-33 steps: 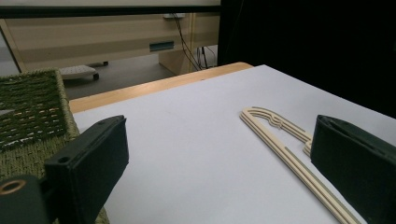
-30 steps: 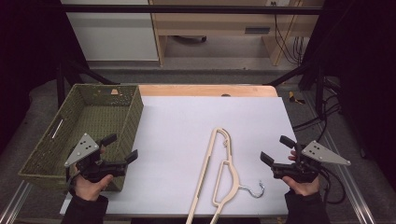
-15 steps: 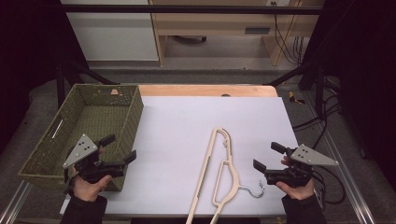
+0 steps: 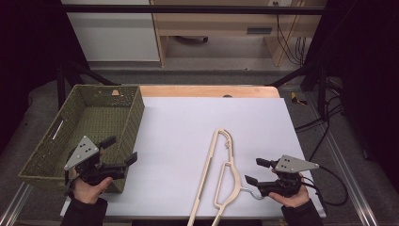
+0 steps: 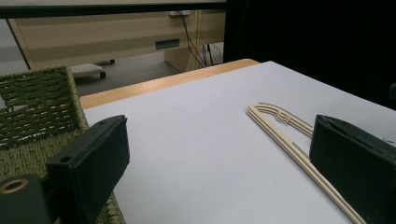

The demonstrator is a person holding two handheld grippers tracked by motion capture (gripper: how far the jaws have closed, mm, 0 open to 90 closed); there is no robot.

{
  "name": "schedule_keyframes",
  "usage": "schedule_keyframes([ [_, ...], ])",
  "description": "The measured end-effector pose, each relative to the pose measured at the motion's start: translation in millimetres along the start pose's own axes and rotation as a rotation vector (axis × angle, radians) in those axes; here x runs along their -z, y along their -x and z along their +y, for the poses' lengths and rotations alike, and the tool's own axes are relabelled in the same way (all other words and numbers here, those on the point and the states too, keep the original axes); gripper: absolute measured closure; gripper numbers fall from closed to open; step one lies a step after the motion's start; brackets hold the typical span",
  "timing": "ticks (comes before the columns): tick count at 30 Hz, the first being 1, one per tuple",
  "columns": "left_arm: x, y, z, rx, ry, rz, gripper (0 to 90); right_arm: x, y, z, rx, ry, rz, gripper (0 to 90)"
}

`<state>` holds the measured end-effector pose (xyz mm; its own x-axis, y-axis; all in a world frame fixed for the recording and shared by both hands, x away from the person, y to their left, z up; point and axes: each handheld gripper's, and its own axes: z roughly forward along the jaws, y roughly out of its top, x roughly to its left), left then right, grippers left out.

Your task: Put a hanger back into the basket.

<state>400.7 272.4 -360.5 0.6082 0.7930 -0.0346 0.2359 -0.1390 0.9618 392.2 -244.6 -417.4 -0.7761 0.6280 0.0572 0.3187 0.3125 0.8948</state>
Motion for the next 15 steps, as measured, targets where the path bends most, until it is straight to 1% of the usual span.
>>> schedule_keyframes([
  [4,-1.1,1.8,-0.1,-0.006,-0.004,-0.002,5.1,-4.1,1.9,-12.7,0.0,-0.046,0.018,35.0],
  [5,-1.1,1.8,-0.1,-0.006,-0.004,-0.002,5.1,-4.1,1.9,-12.7,0.0,-0.046,0.018,35.0],
  [8,-2.1,2.8,-0.6,-0.008,-0.007,-0.004,5.1,-7.6,3.9,-18.7,0.002,-0.078,0.031,38.0],
  [12,-4.5,5.6,-1.3,-0.009,-0.014,-0.007,5.2,-15.2,5.9,-29.7,0.026,-0.134,0.044,44.5],
  [14,-5.5,6.9,-1.4,-0.018,-0.017,-0.009,5.1,-17.8,6.2,-33.6,0.033,-0.151,0.052,47.5],
  [15,-5.5,6.9,-1.4,-0.018,-0.017,-0.009,5.2,-17.8,6.2,-33.6,0.033,-0.151,0.052,47.5],
])
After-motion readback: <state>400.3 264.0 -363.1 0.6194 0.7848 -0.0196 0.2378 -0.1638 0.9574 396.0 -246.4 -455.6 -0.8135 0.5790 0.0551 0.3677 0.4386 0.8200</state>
